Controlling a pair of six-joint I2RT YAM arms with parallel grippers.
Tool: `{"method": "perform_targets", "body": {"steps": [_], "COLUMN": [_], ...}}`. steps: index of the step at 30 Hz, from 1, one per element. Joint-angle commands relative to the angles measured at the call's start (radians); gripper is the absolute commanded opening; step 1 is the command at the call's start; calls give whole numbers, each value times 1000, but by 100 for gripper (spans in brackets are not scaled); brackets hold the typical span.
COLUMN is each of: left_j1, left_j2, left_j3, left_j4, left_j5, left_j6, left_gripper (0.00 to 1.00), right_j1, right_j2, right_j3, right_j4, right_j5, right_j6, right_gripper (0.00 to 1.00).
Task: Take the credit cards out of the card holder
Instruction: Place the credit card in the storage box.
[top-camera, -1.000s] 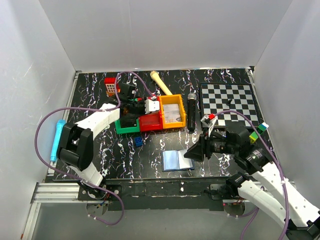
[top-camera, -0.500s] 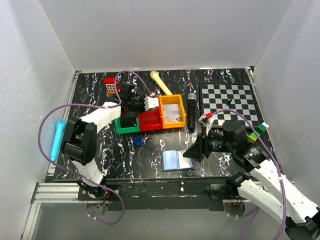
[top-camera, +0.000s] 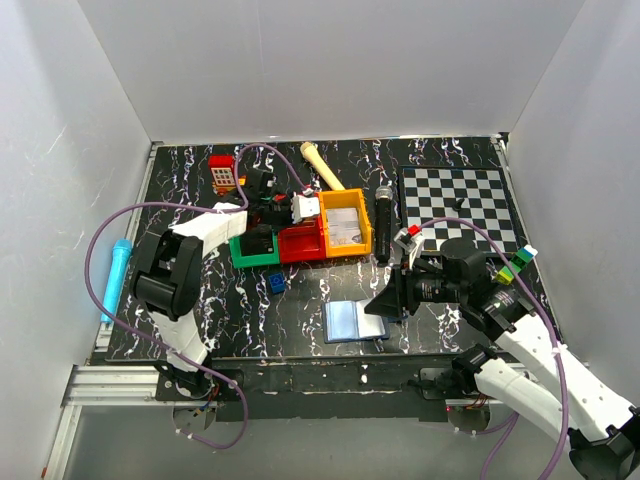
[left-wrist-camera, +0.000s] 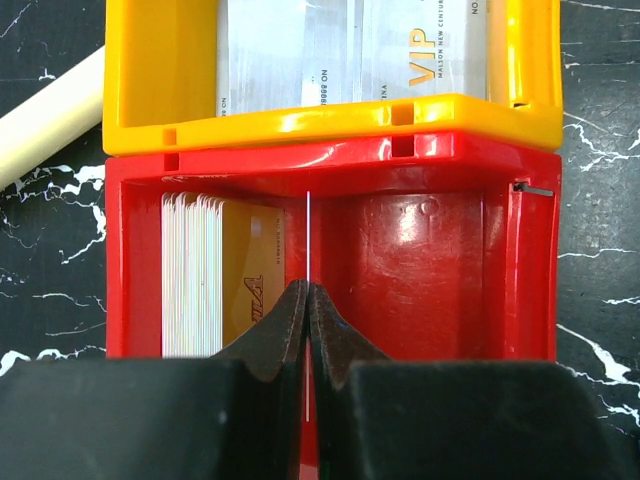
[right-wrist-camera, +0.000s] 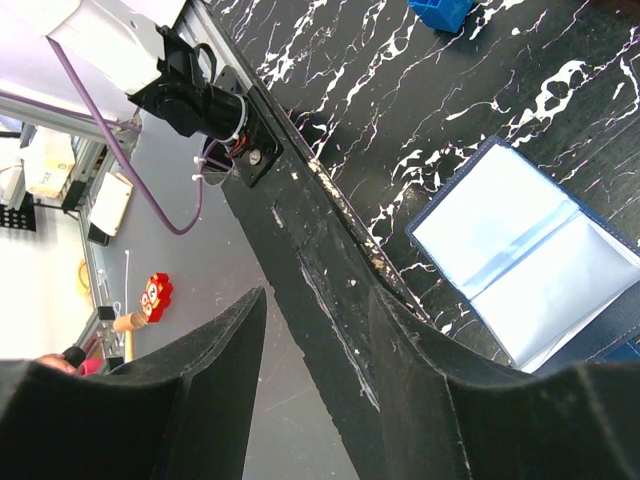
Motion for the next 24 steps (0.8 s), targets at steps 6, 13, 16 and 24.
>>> {"method": "perform_targets", "body": {"steps": [6, 13, 16, 24], "left_j1": [5, 7, 7, 7], "left_j2": [11, 30, 31, 44], "left_j3": [34, 36, 33, 22], "left_j4": [36, 43, 48, 59], "left_j5": [4, -4, -7, -10], "left_j6": [2, -2, -5, -24], "left_gripper": [0, 0, 0, 0], "right_j1": [-4, -4, -4, -4], "right_j2": [11, 16, 18, 24], "right_j3": [32, 32, 37, 37], "right_j4": [33, 26, 24, 24], "right_j5": [2, 7, 8, 10], "right_j6": [-21, -30, -33, -38], "right_gripper": [54, 54, 54, 54]}}
